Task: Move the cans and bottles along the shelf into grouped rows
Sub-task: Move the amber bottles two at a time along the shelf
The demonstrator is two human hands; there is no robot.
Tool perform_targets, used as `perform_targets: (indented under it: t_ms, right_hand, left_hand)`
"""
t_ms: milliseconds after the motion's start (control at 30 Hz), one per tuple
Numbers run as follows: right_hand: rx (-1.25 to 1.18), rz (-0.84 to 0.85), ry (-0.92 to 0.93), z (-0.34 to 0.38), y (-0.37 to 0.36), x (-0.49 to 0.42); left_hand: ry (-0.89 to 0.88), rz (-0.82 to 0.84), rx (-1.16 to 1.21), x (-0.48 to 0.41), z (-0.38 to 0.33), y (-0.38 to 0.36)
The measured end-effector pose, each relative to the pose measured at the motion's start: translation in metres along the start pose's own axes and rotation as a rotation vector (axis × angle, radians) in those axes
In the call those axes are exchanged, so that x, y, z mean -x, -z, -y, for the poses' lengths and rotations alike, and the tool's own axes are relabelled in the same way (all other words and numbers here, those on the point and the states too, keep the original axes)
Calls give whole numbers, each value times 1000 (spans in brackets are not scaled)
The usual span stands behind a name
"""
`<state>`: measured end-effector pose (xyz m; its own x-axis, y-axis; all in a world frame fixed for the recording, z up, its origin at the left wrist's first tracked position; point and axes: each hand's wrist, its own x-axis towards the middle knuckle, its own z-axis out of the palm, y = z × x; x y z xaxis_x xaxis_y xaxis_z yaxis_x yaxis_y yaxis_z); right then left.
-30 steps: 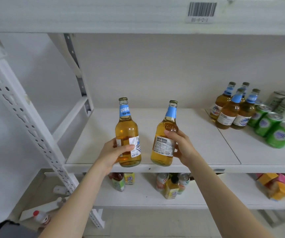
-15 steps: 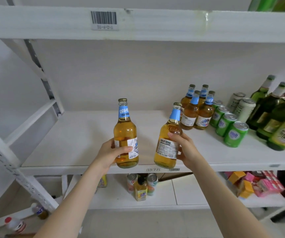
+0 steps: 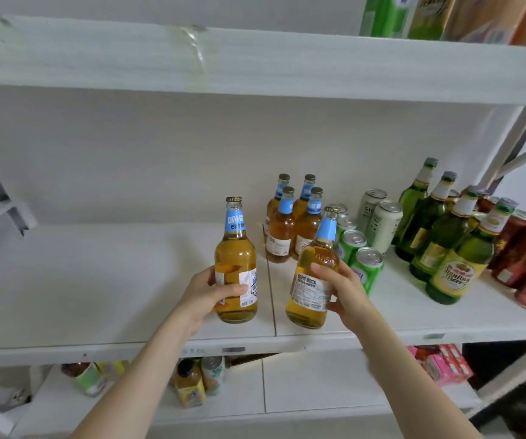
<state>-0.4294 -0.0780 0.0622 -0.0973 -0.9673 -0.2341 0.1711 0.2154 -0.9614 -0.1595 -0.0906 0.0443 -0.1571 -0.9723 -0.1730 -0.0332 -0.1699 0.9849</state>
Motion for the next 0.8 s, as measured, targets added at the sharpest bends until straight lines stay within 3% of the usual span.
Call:
perform_targets:
  t_ms: [300, 567, 800]
  right_hand:
    - [6, 68, 50, 6, 62, -26]
    - [-11, 102, 162, -7, 55, -71]
    - [91, 27, 309, -18, 35, -102]
  left_hand:
    - [6, -107, 34, -14, 12, -75]
    - [-2, -167, -42, -55, 14, -73]
    - [-20, -186, -78, -100, 25, -70]
